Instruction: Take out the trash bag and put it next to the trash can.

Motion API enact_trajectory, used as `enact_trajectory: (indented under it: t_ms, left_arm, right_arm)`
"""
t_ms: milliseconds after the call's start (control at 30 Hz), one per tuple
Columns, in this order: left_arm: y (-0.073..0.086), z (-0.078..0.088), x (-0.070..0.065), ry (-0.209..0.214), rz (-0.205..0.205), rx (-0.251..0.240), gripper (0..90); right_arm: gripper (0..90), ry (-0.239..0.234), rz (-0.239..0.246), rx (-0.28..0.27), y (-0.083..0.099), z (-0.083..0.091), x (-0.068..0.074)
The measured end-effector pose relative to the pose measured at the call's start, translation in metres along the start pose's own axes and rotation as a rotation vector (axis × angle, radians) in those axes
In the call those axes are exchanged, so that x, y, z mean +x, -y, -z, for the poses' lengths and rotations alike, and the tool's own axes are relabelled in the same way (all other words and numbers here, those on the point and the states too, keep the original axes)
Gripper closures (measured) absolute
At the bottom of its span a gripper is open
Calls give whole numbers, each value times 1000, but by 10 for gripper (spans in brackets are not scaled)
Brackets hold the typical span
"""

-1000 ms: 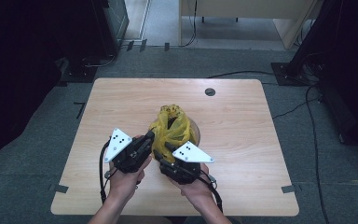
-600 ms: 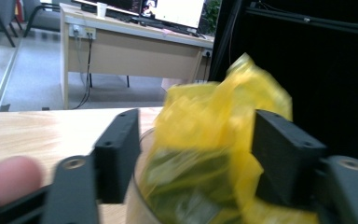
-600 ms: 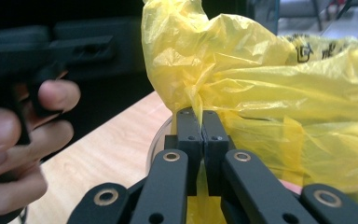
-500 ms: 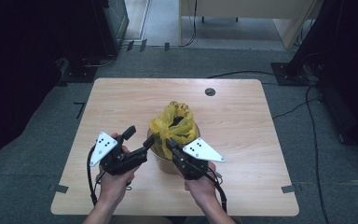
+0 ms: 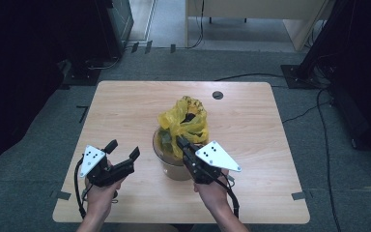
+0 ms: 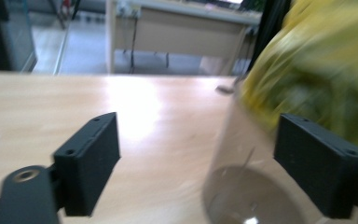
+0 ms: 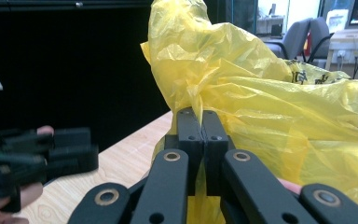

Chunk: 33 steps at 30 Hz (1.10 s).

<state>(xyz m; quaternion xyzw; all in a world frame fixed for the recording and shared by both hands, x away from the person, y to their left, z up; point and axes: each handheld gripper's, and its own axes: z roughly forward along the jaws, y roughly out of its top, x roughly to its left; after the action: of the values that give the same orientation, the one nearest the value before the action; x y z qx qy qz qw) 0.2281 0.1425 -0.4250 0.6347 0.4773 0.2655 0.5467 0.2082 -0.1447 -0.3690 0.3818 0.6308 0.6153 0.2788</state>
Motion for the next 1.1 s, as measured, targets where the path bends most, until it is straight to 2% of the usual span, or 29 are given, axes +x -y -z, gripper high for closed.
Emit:
enact_trajectory:
  t_ms: [100,200,267,333,500,633,833,933,1100]
  left_arm:
    - [13,2,11,-67,-16,36,126]
    - [24,4,22,-118,-8,62,124]
    - [31,5,30,-134,6,87,111]
    - [40,4,37,-175,15,138,106]
    - [63,4,53,-267,-17,247,100]
    - [74,2,65,-283,12,312,98]
    - [86,-5,70,-305,-16,378,98]
    - [90,-8,69,-315,-35,391,98]
    - [90,-11,70,-309,-24,427,96]
  right_arm:
    - [900,-2,9,-15,-3,1,0]
    - [900,-4,27,-34,-6,3,1]
    - [900,-4,31,-40,-8,3,1]
    - [900,-2,35,-45,-9,4,1]
    - [900,5,45,-61,-15,6,0]
    - [900,17,52,-86,-21,9,-1]
    - [900,15,81,-127,-28,15,0]
    - [900,22,84,-148,-32,18,-2]
    - [900,41,88,-170,-40,23,-10]
